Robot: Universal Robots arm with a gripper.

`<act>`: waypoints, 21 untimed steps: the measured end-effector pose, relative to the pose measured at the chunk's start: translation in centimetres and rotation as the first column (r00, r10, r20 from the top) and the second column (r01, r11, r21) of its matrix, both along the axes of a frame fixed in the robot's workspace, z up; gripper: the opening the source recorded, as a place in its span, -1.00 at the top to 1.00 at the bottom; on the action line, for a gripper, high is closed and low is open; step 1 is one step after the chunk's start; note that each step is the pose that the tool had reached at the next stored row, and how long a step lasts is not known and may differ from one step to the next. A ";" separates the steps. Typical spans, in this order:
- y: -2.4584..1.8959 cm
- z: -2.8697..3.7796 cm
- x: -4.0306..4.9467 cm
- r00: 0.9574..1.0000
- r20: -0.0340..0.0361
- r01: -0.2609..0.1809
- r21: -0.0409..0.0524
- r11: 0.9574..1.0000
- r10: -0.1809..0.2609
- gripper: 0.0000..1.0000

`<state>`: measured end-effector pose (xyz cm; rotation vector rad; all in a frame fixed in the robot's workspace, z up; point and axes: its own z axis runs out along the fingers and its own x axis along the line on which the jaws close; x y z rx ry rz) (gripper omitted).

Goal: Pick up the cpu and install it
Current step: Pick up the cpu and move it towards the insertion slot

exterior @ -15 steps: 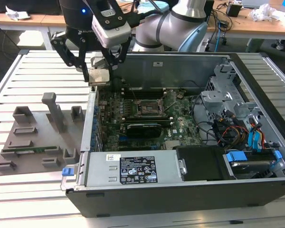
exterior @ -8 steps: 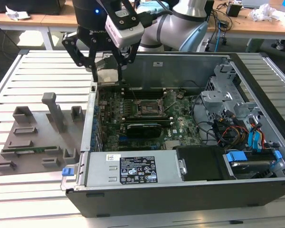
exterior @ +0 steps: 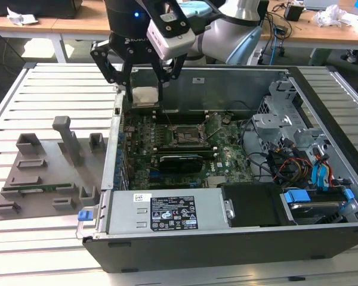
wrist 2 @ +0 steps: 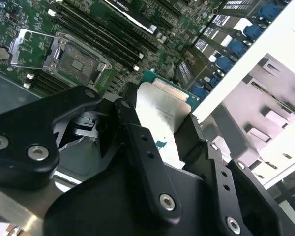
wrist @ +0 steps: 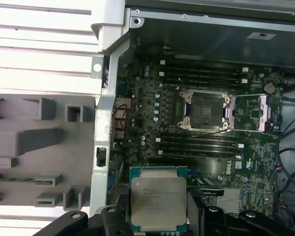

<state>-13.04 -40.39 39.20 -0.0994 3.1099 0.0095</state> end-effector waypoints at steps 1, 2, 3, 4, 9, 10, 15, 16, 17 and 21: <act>0.04 -0.01 0.15 1.000 0.000 0.000 0.000 1.000 0.000 -0.09; 0.11 -0.02 0.36 1.000 0.000 0.000 0.000 1.000 0.000 -0.09; 0.16 -0.04 0.47 1.000 0.000 0.000 0.000 1.000 0.000 -0.09; 0.21 -0.05 0.60 1.000 0.000 0.000 -0.001 1.000 0.000 -0.09; 0.72 -0.25 1.37 1.000 0.000 0.000 -0.002 1.000 0.000 -0.09; 0.81 -0.29 1.45 1.000 0.000 0.000 -0.002 1.000 0.000 -0.09; 1.34 -0.65 2.08 1.000 0.000 0.000 -0.004 1.000 0.000 -0.09; 1.40 -0.69 2.16 1.000 0.000 0.000 -0.005 1.000 0.000 -0.09; 1.45 -0.72 2.23 1.000 0.000 0.000 -0.005 1.000 0.000 -0.09; 1.66 -0.84 2.50 1.000 0.000 0.000 -0.008 1.000 0.000 -0.09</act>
